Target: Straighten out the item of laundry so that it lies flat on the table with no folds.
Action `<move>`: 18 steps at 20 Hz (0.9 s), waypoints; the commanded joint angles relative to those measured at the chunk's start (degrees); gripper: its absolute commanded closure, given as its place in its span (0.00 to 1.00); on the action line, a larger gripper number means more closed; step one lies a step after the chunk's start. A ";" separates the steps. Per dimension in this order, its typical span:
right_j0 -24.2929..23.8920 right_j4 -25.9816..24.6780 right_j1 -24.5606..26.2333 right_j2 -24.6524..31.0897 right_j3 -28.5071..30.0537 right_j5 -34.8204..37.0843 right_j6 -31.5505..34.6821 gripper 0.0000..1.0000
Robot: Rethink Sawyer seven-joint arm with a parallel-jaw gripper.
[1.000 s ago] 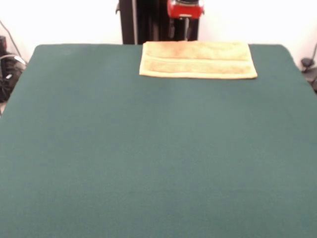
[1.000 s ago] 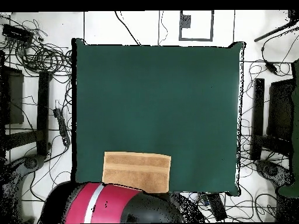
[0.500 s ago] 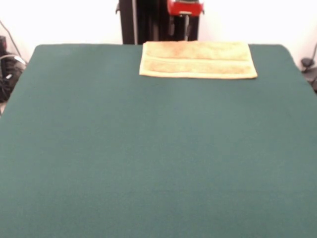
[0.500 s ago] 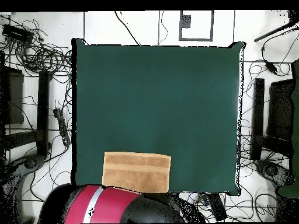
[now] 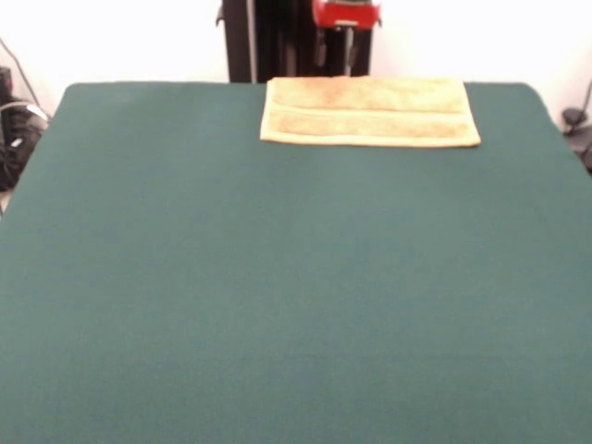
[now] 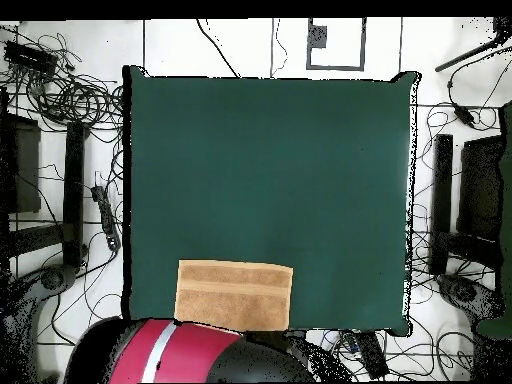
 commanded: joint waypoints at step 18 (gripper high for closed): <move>3.19 2.77 -0.67 2.05 -6.02 -1.63 8.17 0.00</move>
